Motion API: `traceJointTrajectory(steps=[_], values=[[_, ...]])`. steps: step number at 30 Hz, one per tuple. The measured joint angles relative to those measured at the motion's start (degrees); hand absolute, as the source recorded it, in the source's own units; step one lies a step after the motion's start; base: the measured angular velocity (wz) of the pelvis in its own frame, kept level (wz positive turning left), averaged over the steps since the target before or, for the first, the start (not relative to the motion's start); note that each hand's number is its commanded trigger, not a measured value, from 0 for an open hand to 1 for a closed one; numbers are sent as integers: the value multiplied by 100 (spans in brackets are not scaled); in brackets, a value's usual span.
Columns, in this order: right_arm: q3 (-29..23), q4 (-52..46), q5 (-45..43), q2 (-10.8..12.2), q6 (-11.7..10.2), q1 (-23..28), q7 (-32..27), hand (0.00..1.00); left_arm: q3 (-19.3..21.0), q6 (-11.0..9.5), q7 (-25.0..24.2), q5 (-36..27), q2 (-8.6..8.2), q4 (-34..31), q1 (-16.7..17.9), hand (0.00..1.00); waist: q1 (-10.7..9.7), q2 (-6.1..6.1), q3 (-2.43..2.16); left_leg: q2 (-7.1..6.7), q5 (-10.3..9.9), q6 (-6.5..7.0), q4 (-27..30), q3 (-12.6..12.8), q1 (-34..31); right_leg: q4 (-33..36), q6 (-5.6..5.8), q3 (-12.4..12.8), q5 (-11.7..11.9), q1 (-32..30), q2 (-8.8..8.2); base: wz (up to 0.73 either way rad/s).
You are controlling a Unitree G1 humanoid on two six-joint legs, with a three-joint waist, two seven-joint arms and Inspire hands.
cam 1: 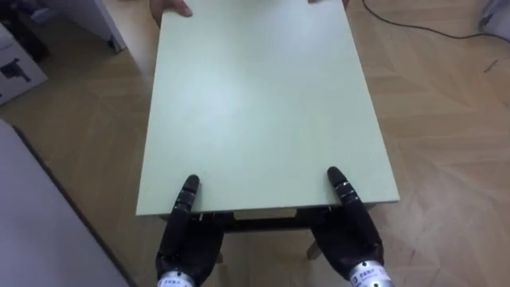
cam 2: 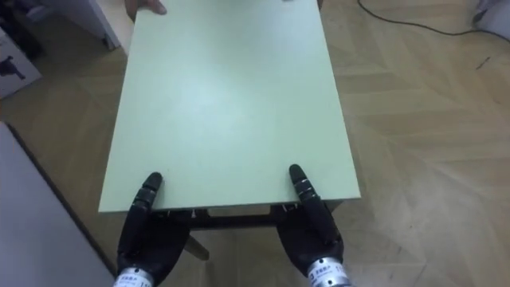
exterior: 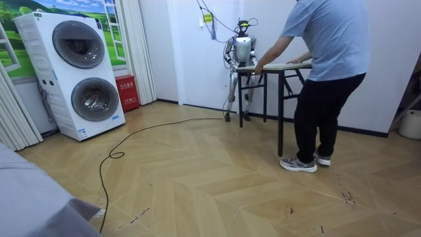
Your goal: Move table with human
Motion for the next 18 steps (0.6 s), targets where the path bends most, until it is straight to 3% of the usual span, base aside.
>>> traceJointTrajectory(steps=[1, 2, 3, 5, 10, 14, 18], values=[[-12, -29, -27, 63, -24, 47, 0, 100, -29, 0, 0, -10, 102, -1, -57, 100, -69, -30, -4, -57, 13, -23, 35, -351, -78, -367, -89, 362, -245, -134, 317, 85], [-20, -56, -27, 62, -26, 60, 0, 100, -34, 8, 0, -17, 129, -1, -82, 100, -81, -48, -4, -107, 23, -40, 49, -492, -110, -596, -86, 510, -261, -205, 431, 94], [-13, -58, -15, 95, -36, 79, -1, 100, -22, 51, 24, -32, 167, 15, -121, 100, -124, -98, 6, -235, 18, -76, 79, -669, -123, -756, -213, 744, -12, -320, 606, 83], [11, -53, 3, 103, -73, 110, -3, 100, -25, 139, 75, -18, 169, 12, -115, 100, -110, -79, -8, -269, 31, -127, -16, -708, -82, -778, -239, 546, -32, -178, 566, 58], [41, -51, 134, 49, -71, 110, 1, 100, -19, 210, 81, -13, 260, -7, -144, 100, 3, -173, -19, -98, 77, -196, -153, -594, -85, -1231, -318, 246, 38, 153, 744, 36], [60, -50, 161, 49, -73, 104, 1, 100, -23, 212, 81, -22, 269, -24, -128, 100, 246, -248, -25, -80, 84, -207, -177, -617, -94, -1416, -321, 179, 76, 273, 783, 21], [73, -24, 219, 51, -79, 107, 2, 100, -13, 211, 81, -1, 290, -26, -116, 100, 328, -293, -26, -96, 85, -208, -147, -712, -85, -1686, -332, 184, 84, 568, 850, 46]])
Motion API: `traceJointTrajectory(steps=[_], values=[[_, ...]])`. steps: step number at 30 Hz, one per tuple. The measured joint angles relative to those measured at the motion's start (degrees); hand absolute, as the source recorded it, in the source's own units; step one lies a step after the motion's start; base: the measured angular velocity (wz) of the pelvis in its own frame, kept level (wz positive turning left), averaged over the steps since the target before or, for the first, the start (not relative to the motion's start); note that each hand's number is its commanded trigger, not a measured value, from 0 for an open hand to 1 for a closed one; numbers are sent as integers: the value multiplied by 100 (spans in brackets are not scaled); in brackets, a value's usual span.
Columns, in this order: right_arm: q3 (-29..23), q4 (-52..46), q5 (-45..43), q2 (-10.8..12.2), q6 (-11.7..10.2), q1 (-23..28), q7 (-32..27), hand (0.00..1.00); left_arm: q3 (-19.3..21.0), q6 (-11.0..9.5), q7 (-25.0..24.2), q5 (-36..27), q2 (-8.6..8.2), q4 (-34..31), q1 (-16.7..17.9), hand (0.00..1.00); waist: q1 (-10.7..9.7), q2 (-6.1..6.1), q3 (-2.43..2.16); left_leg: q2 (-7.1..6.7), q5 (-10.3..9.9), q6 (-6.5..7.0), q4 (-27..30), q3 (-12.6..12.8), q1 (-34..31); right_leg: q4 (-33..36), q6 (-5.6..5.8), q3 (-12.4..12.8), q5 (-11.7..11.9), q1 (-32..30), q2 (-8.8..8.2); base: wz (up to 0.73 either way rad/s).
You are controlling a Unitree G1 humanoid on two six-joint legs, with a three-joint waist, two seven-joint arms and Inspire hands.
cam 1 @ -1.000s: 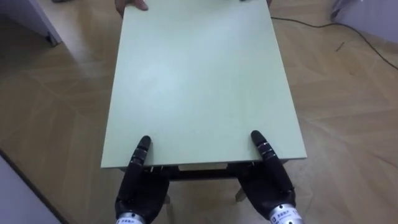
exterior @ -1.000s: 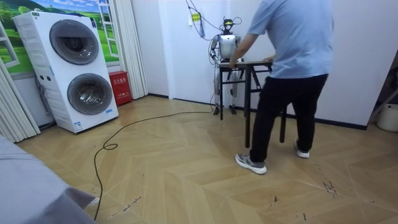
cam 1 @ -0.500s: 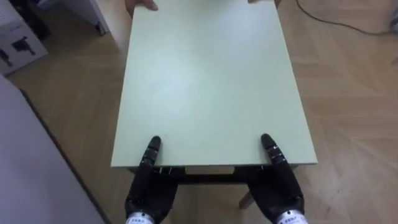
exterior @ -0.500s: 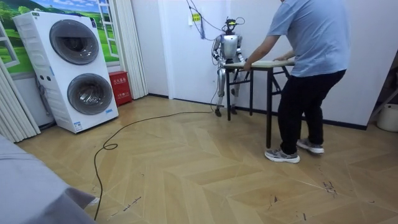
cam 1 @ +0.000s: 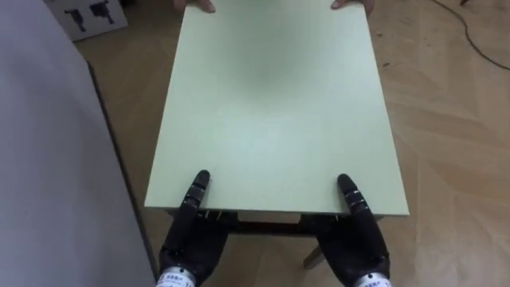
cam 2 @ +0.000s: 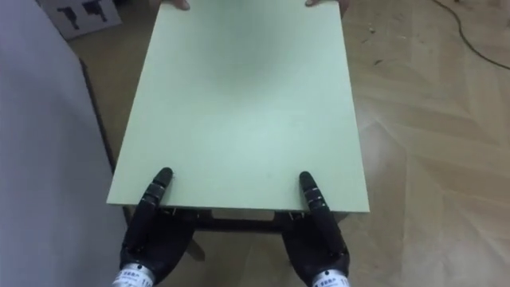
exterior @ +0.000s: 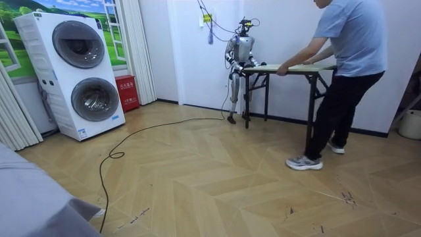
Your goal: Move table with human
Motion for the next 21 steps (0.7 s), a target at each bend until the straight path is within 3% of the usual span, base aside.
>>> traceJointTrajectory(steps=[1, 5, 8, 9, 11, 12, 13, 14, 21], values=[[-1, 13, 0, 14, 0, 0, 3, 100, 3, 0, 0, 0, 1, 0, 0, 100, 96, 1, -1, 1, 3, -5, -1, -25, 6, -36, -5, -39, 3, 41, 10, 31], [29, 31, 49, 7, -4, -3, 52, 100, 29, 0, -3, 16, 18, -12, 0, 100, 125, 20, -11, 8, 25, -40, 42, -57, -113, -115, -18, -300, 11, 154, 25, 49], [48, 44, 112, -7, -10, 6, 122, 100, 12, 0, -5, 50, 34, -32, -16, 100, 62, 52, -31, 10, 81, -60, 121, -53, -329, -144, -18, -494, 10, 164, 53, 71], [40, 69, 113, -14, -12, -2, 140, 100, -6, 0, -5, 40, 54, -33, -20, 100, -63, 62, -36, 5, 112, -60, 175, -25, -429, -205, -18, -676, 11, 212, 56, 94], [23, 107, 125, -2, -11, -2, 171, 100, -21, 4, -4, 41, 51, -31, -28, 100, -252, 81, -40, 38, 184, -23, 228, 191, -535, -218, -15, -929, 8, 288, 50, 103], [11, 107, 127, -5, -3, -2, 171, 100, -20, 29, -1, 35, 50, -30, -28, 100, -353, 87, -37, 93, 245, 33, 229, 499, -585, -230, -3, -1042, 0, 331, 40, 88], [-15, 107, 118, -8, 15, -2, 170, 100, -24, 50, 4, 5, 56, -28, -28, 100, -403, 89, -38, 154, 293, 83, 239, 788, -606, -275, 0, -1058, -2, 374, 41, 72], [-18, 106, 116, -20, 17, -5, 170, 100, -25, 64, 10, 2, 55, -28, -27, 100, -388, 89, -38, 162, 307, 95, 226, 854, -609, -292, 7, -1033, -8, 382, 41, 38], [-8, 105, 58, -182, 173, -173, -23, 100, 17, 108, 28, -135, 90, -23, 23, 100, -179, 129, -32, 37, 441, 140, 35, 777, -630, -306, 23, -1040, -38, 351, -29, 14]])
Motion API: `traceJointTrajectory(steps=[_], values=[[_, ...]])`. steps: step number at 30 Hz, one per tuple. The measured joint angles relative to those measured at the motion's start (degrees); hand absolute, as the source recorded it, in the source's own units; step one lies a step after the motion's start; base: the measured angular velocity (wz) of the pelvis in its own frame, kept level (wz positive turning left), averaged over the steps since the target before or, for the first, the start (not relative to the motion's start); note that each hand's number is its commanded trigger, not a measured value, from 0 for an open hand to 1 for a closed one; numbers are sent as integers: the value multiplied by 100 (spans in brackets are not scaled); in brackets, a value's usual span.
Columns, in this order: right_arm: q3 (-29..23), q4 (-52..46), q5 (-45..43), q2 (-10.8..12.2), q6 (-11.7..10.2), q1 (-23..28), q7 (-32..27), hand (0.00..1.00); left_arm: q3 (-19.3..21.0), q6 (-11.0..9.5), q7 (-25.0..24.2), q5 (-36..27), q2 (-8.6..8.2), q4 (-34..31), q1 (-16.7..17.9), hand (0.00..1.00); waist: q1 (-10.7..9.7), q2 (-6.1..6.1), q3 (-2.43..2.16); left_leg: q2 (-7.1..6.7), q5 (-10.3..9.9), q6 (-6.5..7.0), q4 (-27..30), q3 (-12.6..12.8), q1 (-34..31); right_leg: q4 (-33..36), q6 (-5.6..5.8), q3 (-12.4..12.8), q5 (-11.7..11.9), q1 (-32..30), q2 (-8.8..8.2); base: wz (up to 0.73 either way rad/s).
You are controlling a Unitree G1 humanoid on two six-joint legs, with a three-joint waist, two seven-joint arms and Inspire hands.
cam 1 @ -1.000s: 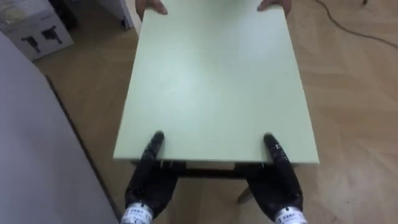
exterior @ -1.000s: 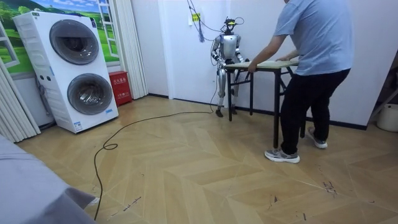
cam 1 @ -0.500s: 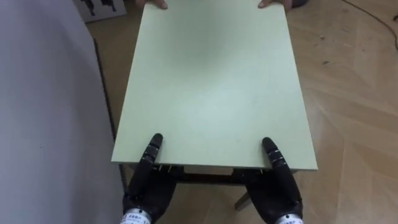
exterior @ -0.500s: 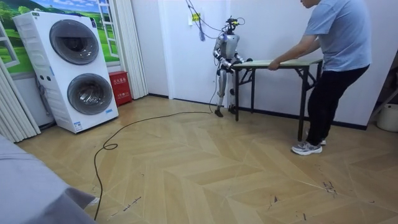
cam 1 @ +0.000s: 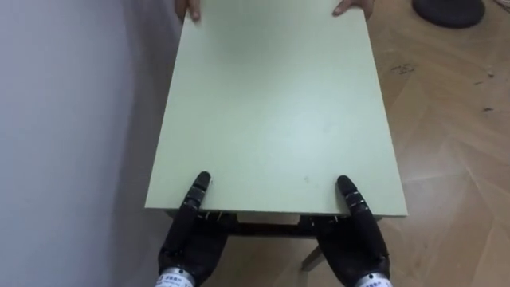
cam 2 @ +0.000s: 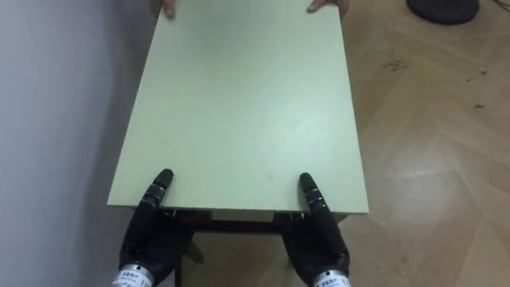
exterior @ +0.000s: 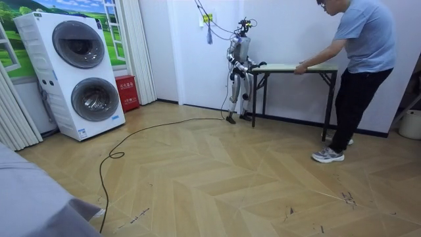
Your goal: Move table with human
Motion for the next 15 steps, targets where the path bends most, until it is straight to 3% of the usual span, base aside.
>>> traceJointTrajectory(steps=[5, 8, 9, 15], values=[[-34, -1, -155, 100, -7, -7, -127, 100, 39, -2, 94, 2, -43, 1, 4, 100, -5, 2, -1, -82, 38, 34, -15, -51, 24, 10, 3, 26, 0, 71, -41, 25], [-27, 0, -182, 106, -42, 15, -179, 100, 14, 0, 178, 3, -85, 2, 32, 100, 38, 1, -1, -112, 53, 62, -111, -19, 133, 21, 4, 245, 0, 117, -70, 2], [-21, 0, -183, 116, -45, 15, -194, 100, 3, 3, 222, 3, -106, 2, 38, 100, 107, 1, -1, -113, 52, 66, -128, 34, 158, 52, 14, 353, -5, 112, -84, -11], [-24, -1, -176, 117, -60, 9, -305, 100, -20, -6, 391, 3, -173, 2, 21, 100, 126, 26, 14, -63, 2, 151, -83, 359, 155, 259, 112, 344, -64, 92, -125, 8]])
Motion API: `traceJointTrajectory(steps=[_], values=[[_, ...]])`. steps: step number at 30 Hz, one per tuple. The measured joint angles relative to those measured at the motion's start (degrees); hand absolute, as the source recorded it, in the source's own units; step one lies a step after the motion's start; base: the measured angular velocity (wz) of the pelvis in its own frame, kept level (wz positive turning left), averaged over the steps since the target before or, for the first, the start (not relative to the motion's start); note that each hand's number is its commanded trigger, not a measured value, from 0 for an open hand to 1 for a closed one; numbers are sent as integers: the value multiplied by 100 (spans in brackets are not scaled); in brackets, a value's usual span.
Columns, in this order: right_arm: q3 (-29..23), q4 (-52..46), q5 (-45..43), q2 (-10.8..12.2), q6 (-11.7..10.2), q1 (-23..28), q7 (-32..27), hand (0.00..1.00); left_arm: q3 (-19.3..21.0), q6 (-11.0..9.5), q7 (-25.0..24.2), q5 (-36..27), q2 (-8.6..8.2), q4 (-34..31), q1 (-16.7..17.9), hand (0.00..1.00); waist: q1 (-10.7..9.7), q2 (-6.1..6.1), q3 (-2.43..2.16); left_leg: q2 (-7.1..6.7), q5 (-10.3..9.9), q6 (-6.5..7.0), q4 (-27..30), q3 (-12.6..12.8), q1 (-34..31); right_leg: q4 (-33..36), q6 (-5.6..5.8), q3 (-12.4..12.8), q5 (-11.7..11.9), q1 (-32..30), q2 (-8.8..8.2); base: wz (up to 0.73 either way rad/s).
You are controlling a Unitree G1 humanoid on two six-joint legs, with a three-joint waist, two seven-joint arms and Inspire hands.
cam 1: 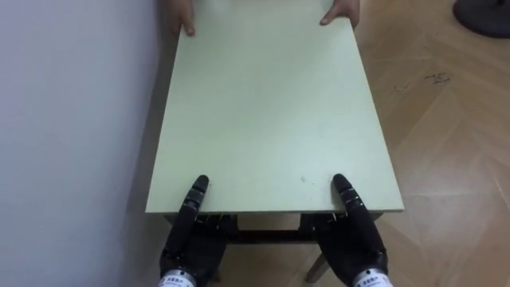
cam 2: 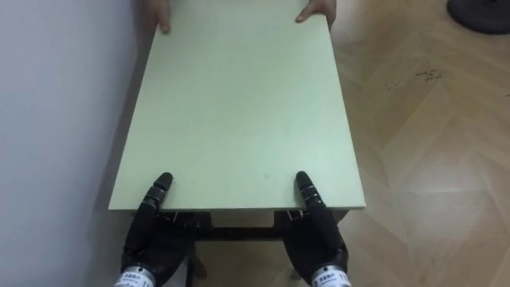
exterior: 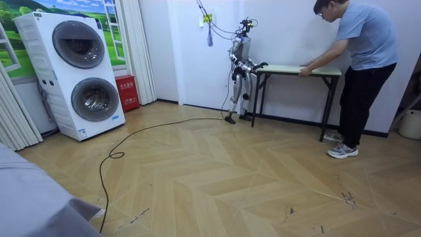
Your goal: Move table with human
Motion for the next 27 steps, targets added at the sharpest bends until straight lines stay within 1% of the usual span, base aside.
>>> traceJointTrajectory(steps=[2, 3, 4, 5, 6, 7, 9, 12, 14, 17, 21, 25, 26, 27], values=[[12, 0, 1, -2, -17, 2, -18, 100, -18, -24, 50, -14, -5, 0, -5, 100, -7, 5, 5, -30, -2, 21, -9, -26, 21, 93, 41, 23, -28, -17, -28, 11], [21, 0, 0, -1, -35, 4, -24, 100, -27, -31, 75, -14, -6, 4, -14, 100, -13, 9, 8, -53, 1, 37, -15, -104, 28, 110, 44, 101, -31, -12, -30, 24], [10, 0, -11, 0, -40, 4, -26, 100, -66, -44, 78, -14, -10, 16, -28, 100, -112, 10, 16, -88, 9, 54, -14, -192, 19, 107, 43, 198, -31, 2, -22, 31], [10, 0, -14, -1, -41, 4, -26, 100, -77, -57, 78, -13, -10, 17, -28, 100, -165, 8, 18, -150, 18, 66, -14, -252, 12, 100, 43, 238, -31, 2, -20, 41], [9, 2, -14, -8, -47, 7, -26, 100, -121, -81, 77, -4, -6, 30, -34, 100, -232, 0, 28, -159, 35, 88, -19, -272, 8, 81, 44, 379, -32, -1, -13, 24], [4, 7, -14, -24, -48, 11, -26, 100, -148, -100, 67, -4, -10, 61, -37, 100, -229, -8, 33, -165, 36, 92, -20, -278, 11, 47, 44, 502, -32, 6, -11, 11], [1, 68, -14, -27, -49, 10, -23, 100, -163, -100, -25, -4, -43, 205, -59, 100, -196, -9, 36, -210, 40, 102, -20, -295, 23, 53, 44, 607, -31, 10, -10, 0], [-2, 148, -14, -37, -33, 30, -23, 100, -186, -94, -149, -4, -64, 438, -117, 100, -210, -17, 42, -235, 44, 107, -10, -379, 26, 79, 44, 639, -32, 18, -1, 9], [-11, 159, -17, -52, -33, 38, -23, 100, -201, -92, -186, -4, -75, 491, -121, 100, -211, -23, 57, -249, 46, 109, -8, -385, 21, 37, 44, 636, -32, 43, -1, 4], [-23, 220, -13, -49, -33, 40, -13, 100, -217, -87, -245, 22, -83, 569, -137, 100, -209, -65, 83, -267, 45, 108, 8, -379, 18, -63, 44, 615, -31, 110, 4, 5], [-43, 368, -20, -20, -33, 50, 85, 100, -236, -69, -258, 67, -83, 664, -152, 100, -230, -68, 83, -257, 45, 108, 49, -379, -6, -61, 44, 608, -31, 108, 17, 0], [-112, 672, -38, 99, -39, 21, 358, 100, -234, -62, -431, 87, -96, 948, -284, 100, -157, -91, 67, -250, 47, 107, 57, -378, 26, -56, 43, 604, -30, 142, 24, 0], [-123, 713, -37, 107, -36, 12, 385, 100, -228, -61, -453, 91, -101, 982, -293, 87, -157, -95, 64, -250, 47, 107, 58, -377, 35, -62, 42, 605, -30, 154, 24, 0], [-160, 772, -49, 133, -21, 12, 426, 100, -225, -56, -490, 124, -123, 1042, -302, 82, -157, -99, 61, -255, 46, 107, 61, -377, 59, -91, 42, 606, -27, 199, 24, 0]])
